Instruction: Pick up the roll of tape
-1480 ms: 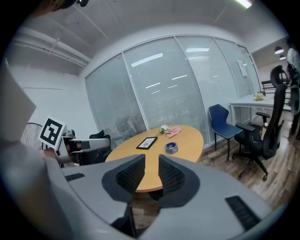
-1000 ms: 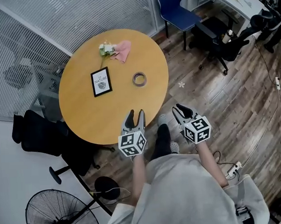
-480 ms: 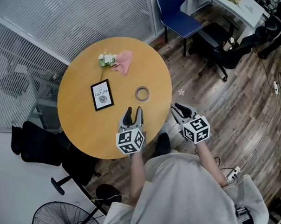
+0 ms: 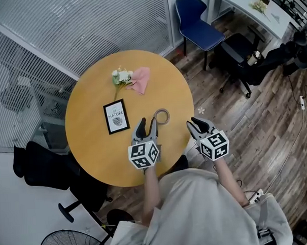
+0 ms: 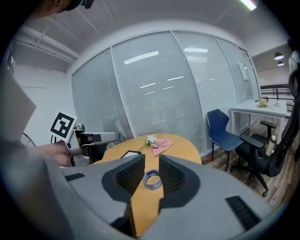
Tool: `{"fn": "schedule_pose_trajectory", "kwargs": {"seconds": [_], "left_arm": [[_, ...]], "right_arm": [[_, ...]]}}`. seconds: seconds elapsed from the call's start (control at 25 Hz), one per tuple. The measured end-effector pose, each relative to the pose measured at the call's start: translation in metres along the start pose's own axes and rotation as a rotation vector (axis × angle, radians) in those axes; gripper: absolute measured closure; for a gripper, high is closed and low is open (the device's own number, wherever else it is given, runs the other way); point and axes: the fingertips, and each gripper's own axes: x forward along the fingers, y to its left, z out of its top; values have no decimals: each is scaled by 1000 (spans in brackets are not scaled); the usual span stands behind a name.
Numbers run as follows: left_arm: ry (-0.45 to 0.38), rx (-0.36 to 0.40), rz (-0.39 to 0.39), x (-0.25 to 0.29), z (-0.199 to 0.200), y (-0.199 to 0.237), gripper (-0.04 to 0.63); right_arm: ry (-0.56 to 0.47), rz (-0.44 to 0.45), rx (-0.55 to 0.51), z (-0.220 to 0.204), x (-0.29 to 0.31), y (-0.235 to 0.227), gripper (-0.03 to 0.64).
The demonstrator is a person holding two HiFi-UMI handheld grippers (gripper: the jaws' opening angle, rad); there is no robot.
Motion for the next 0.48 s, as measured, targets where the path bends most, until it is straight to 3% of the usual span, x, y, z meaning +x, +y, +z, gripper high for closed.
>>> {"fn": "schedule_pose_trajectory", "kwargs": {"seconds": [0.32, 0.48], "left_arm": [[43, 79, -31, 49, 30, 50, 417], [77, 97, -78, 82, 26, 58, 417]], "right_arm": [[12, -55, 20, 12, 34, -15, 529], [44, -75, 38, 7, 50, -27, 528]]}}
